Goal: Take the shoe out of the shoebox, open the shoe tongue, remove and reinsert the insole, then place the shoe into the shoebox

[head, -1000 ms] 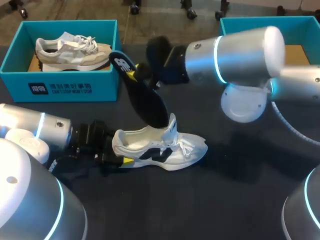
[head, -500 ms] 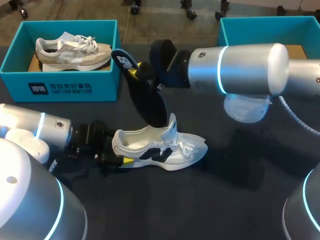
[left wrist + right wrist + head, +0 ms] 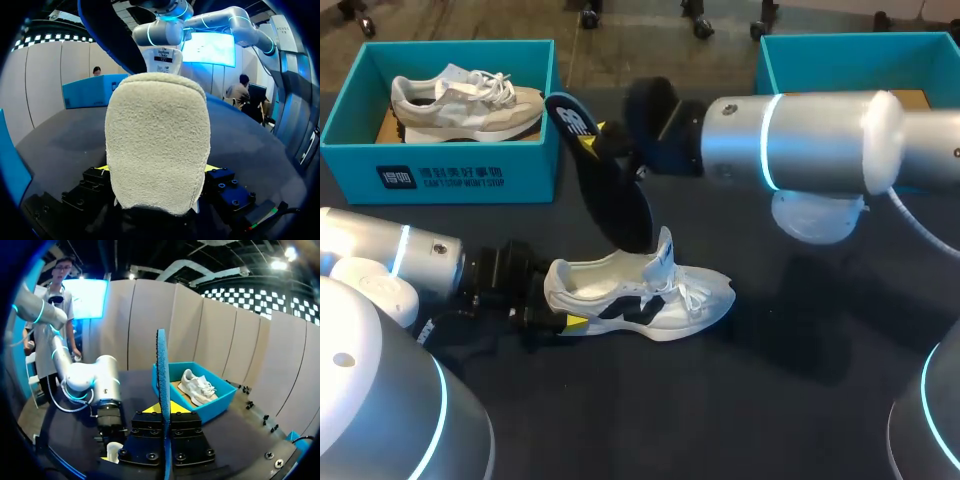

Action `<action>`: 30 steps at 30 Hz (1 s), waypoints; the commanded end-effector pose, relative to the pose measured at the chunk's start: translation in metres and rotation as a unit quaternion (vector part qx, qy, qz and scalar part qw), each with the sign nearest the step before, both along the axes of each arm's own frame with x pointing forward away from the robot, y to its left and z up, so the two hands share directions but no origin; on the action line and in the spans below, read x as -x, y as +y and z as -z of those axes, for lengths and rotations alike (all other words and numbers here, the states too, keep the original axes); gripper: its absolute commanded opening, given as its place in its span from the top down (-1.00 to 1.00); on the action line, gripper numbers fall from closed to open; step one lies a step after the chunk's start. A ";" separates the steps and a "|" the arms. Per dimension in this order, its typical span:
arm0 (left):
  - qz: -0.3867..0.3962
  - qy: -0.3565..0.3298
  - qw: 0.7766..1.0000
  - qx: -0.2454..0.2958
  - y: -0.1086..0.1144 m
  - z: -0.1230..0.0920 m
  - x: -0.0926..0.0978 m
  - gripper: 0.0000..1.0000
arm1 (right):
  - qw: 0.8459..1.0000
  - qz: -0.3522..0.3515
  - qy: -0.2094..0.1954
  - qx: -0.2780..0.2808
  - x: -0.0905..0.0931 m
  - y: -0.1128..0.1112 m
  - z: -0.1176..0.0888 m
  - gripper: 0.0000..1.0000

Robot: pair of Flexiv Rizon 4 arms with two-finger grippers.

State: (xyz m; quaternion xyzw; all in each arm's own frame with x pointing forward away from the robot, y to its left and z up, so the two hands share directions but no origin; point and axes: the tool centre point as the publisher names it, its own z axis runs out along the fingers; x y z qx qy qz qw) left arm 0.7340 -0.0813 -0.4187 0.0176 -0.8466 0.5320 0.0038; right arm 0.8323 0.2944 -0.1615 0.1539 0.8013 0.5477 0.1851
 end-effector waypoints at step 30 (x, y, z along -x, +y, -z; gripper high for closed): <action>-0.001 -0.001 1.000 0.000 -0.001 0.002 0.000 1.00 | 0.975 -0.151 0.154 -0.048 -0.006 -0.047 -0.058 1.00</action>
